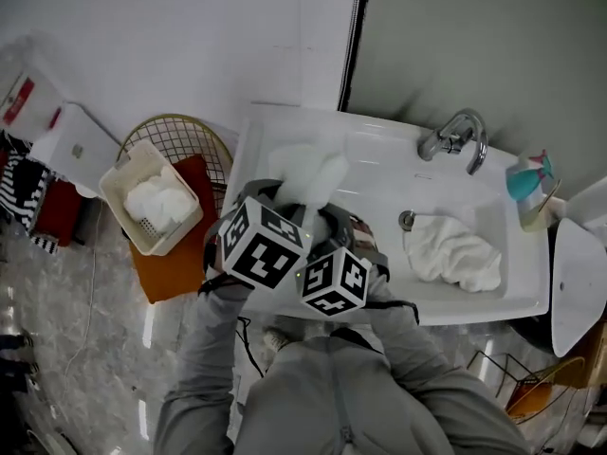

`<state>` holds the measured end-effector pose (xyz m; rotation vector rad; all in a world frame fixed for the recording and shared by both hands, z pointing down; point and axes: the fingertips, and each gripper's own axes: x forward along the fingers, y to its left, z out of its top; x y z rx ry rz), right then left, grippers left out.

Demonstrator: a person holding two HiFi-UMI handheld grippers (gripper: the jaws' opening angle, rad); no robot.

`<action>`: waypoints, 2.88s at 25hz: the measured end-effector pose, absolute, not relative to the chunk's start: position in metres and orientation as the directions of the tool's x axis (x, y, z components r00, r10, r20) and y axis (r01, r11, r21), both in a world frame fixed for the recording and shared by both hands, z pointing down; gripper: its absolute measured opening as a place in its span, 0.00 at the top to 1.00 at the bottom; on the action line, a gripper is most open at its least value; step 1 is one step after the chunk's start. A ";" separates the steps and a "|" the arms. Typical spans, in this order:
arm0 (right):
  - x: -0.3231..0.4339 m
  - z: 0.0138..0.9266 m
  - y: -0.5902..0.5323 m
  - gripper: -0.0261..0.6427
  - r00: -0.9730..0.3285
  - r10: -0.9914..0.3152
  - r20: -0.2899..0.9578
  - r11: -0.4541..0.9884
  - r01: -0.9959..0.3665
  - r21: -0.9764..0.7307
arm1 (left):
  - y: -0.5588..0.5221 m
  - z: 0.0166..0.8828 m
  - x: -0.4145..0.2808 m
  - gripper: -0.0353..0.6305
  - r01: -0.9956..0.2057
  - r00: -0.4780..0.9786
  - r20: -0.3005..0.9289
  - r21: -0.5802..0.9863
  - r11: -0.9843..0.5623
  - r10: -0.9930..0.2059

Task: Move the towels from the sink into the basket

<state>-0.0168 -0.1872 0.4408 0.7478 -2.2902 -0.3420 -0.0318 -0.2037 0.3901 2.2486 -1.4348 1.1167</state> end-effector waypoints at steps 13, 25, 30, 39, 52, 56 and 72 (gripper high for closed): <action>-0.214 0.381 -0.099 0.77 -0.758 -0.536 0.372 0.806 -0.329 0.492 | -0.106 0.322 -0.227 0.66 -0.901 0.001 0.625 -0.339 -0.272 -0.781; -0.351 0.370 -0.091 0.77 -0.832 -0.447 0.328 0.820 -0.234 0.523 | -0.093 0.311 -0.365 0.66 -0.928 -0.139 0.579 -0.360 -0.100 -0.803; -0.409 0.392 -0.116 0.77 -0.830 -0.423 0.364 0.832 -0.197 0.518 | -0.118 0.332 -0.425 0.66 -0.941 -0.157 0.594 -0.332 -0.062 -0.789; -0.496 0.466 -0.170 0.76 -0.778 -0.386 0.496 0.865 -0.119 0.487 | -0.175 0.412 -0.518 0.66 -0.962 -0.137 0.678 -0.265 -0.066 -0.722; -0.538 0.631 -0.201 0.76 -0.554 -0.266 0.789 0.930 0.068 0.362 | -0.218 0.590 -0.587 0.61 -0.981 -0.111 0.849 -0.177 -0.079 -0.517; -0.541 0.664 -0.190 0.76 -0.484 -0.234 0.843 0.933 0.132 0.335 | -0.214 0.634 -0.598 0.61 -0.983 -0.087 0.901 -0.147 -0.109 -0.425; -0.540 0.677 -0.198 0.66 -0.424 -0.256 0.869 0.918 0.175 0.356 | -0.219 0.641 -0.610 0.49 -0.996 -0.061 0.882 -0.084 -0.028 -0.468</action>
